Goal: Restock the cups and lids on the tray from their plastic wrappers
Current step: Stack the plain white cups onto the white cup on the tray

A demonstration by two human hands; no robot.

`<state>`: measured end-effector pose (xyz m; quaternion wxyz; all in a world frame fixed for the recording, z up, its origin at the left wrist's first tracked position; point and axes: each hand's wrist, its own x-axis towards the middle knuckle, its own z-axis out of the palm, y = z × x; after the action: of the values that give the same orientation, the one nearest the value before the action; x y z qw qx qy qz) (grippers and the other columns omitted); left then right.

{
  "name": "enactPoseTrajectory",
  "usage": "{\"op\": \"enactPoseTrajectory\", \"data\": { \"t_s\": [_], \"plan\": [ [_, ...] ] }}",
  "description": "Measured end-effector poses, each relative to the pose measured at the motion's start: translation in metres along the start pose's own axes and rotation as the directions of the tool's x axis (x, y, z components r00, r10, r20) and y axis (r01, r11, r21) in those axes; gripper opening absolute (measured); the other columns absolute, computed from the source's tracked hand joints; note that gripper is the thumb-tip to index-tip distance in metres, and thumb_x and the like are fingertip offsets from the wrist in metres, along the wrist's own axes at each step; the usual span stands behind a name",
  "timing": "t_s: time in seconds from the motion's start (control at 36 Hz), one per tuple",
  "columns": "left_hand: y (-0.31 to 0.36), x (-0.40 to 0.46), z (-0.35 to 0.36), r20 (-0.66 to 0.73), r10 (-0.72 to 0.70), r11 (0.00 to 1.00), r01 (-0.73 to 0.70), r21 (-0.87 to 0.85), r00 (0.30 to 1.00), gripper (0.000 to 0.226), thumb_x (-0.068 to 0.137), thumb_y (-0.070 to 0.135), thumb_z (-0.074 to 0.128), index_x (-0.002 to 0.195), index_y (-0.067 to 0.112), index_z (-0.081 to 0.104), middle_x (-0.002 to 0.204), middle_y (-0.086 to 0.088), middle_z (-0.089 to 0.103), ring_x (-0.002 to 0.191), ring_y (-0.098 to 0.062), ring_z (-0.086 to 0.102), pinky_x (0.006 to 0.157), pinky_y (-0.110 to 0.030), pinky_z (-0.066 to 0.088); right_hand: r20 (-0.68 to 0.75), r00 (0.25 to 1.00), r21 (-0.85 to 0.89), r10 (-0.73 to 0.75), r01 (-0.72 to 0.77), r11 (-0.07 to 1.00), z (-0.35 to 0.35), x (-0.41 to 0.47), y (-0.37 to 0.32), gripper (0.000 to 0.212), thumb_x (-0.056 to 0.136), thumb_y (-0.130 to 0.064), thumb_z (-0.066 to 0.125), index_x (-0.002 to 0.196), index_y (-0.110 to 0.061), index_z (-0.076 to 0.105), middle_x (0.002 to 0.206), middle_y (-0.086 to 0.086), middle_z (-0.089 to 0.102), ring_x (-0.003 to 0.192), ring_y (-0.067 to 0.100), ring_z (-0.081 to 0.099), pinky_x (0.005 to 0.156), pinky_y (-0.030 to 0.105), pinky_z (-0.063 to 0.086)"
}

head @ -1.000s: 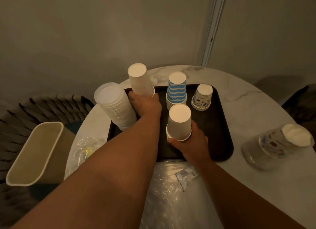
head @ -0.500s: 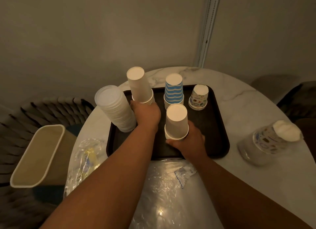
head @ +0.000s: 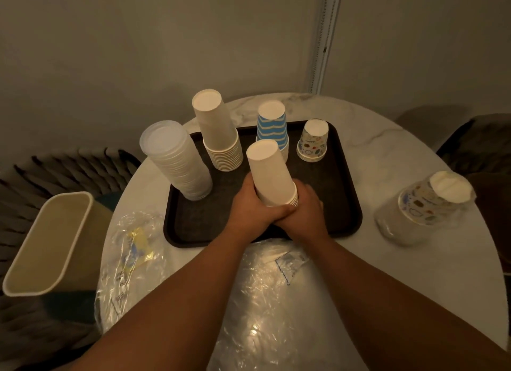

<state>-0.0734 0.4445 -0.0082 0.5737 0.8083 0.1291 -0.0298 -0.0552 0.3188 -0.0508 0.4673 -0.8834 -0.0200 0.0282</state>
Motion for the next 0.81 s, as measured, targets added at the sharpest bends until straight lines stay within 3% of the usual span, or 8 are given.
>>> {"op": "enactPoseTrajectory", "data": {
  "t_s": [0.14,0.25,0.44,0.56,0.69,0.81],
  "plan": [
    [0.0006,0.0013,-0.0003,0.003,0.010,0.999,-0.010,0.043,1.000,0.103,0.054,0.029,0.096,0.139,0.025,0.038,0.130,0.009,0.054,0.116,-0.007,0.052,0.095,-0.027,0.045,-0.024,1.000,0.085,0.006,-0.004,0.996,-0.0008,-0.0065,0.0011,0.082,0.055,-0.044,0.089,0.127,-0.031,0.052,0.121,-0.003,0.048,0.109,0.018,0.056,0.094,0.038,0.050],
    [0.0027,0.0045,0.0004,-0.049,0.010,0.998,-0.008,0.056,0.999,0.103,0.046,0.034,0.097,0.134,0.024,0.044,0.128,0.006,0.059,0.116,-0.012,0.057,0.098,-0.036,0.050,-0.031,0.999,0.165,-0.007,0.012,0.986,-0.0013,-0.0074,-0.0027,0.081,0.056,-0.032,0.091,0.128,-0.027,0.053,0.114,-0.011,0.056,0.101,0.004,0.056,0.085,0.025,0.048],
    [-0.0026,0.0049,0.0023,-0.091,-0.038,0.999,0.036,-0.028,0.995,0.100,0.045,0.030,0.094,0.133,0.024,0.046,0.122,0.007,0.061,0.112,-0.011,0.060,0.096,-0.041,0.053,-0.022,1.000,0.163,-0.009,0.012,0.987,0.0006,-0.0063,0.0005,0.080,0.057,-0.034,0.089,0.129,-0.029,0.053,0.119,-0.007,0.065,0.107,0.009,0.062,0.089,0.033,0.055],
    [-0.0047,0.0049,0.0037,-0.104,-0.070,0.994,0.061,-0.087,0.992,0.095,0.048,0.026,0.094,0.131,0.023,0.048,0.120,0.005,0.062,0.109,-0.011,0.061,0.095,-0.042,0.054,-0.011,1.000,0.151,-0.016,0.018,0.988,-0.0006,-0.0051,-0.0009,0.078,0.059,-0.033,0.089,0.128,-0.027,0.054,0.118,-0.007,0.065,0.106,0.010,0.062,0.085,0.026,0.051],
    [-0.0039,0.0042,0.0021,-0.107,-0.094,0.984,0.077,-0.159,0.990,0.104,0.038,0.043,0.089,0.130,0.025,0.046,0.121,0.005,0.062,0.110,-0.012,0.062,0.096,-0.043,0.054,0.016,1.000,0.142,-0.014,0.011,0.990,-0.0011,-0.0039,-0.0016,0.074,0.060,-0.036,0.088,0.125,-0.027,0.055,0.115,-0.007,0.065,0.102,0.010,0.062,0.083,0.026,0.051],
    [-0.0004,0.0055,-0.0001,-0.092,-0.087,0.988,0.074,-0.137,0.992,0.094,0.047,0.033,0.093,0.127,0.029,0.044,0.121,0.008,0.060,0.111,-0.011,0.060,0.097,-0.042,0.052,0.004,1.000,0.148,-0.007,0.006,0.989,-0.0010,-0.0030,0.0004,0.070,0.060,-0.035,0.087,0.122,-0.028,0.056,0.112,-0.009,0.066,0.098,0.008,0.063,0.081,0.024,0.051]
  ]
}}
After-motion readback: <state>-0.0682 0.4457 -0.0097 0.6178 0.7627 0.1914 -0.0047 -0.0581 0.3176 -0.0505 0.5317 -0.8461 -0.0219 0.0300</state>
